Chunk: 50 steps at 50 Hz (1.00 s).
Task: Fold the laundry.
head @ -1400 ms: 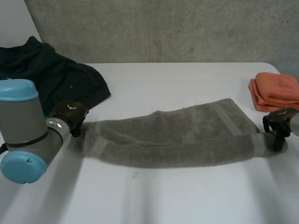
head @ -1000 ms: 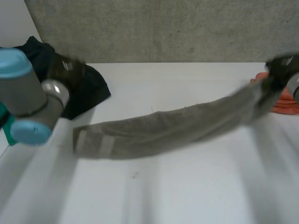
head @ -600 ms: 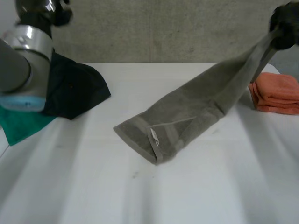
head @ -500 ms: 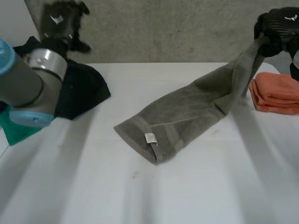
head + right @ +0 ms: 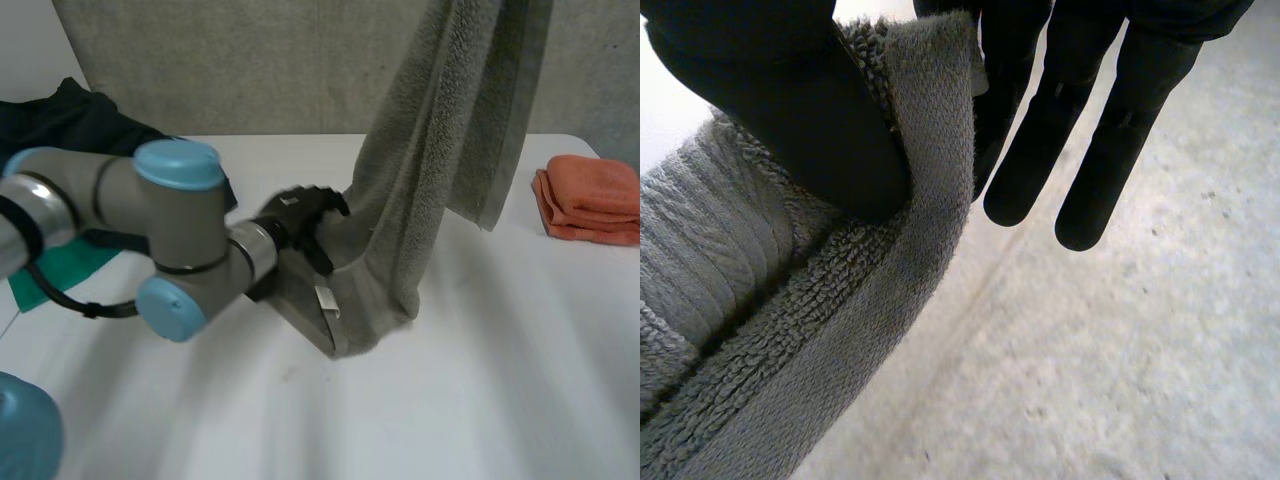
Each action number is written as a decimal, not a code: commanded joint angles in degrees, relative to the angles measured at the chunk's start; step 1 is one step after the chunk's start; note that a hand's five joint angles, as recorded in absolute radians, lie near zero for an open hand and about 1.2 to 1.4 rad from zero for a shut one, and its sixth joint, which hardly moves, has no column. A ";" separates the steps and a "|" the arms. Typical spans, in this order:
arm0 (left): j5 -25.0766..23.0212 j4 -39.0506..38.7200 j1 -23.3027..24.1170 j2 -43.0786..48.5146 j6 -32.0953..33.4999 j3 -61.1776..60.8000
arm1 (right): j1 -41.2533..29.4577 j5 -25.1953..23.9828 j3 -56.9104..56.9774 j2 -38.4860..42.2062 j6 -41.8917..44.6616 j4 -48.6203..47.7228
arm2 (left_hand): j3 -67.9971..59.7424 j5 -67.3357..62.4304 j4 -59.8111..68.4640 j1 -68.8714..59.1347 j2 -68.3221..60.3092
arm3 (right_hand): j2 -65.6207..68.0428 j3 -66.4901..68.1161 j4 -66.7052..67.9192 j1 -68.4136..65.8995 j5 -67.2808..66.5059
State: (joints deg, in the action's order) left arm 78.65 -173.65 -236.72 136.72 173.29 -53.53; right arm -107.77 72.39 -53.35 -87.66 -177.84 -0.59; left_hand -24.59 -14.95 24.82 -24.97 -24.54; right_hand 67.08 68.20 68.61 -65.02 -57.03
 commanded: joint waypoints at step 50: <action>-4.29 10.17 11.80 0.83 -9.10 -0.43 | -1.74 1.44 7.65 0.03 -6.30 9.12 | 2.78 3.14 -3.01 3.16 2.73 | 12.92 11.80 11.39 -14.98 -12.97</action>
State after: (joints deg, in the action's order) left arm 75.42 -163.39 -231.46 133.36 168.45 -57.56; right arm -107.48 72.76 -49.49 -88.38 -184.68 7.68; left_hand -21.11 -10.23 20.76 -21.60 -21.17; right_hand 67.08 68.20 68.61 -65.02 -57.03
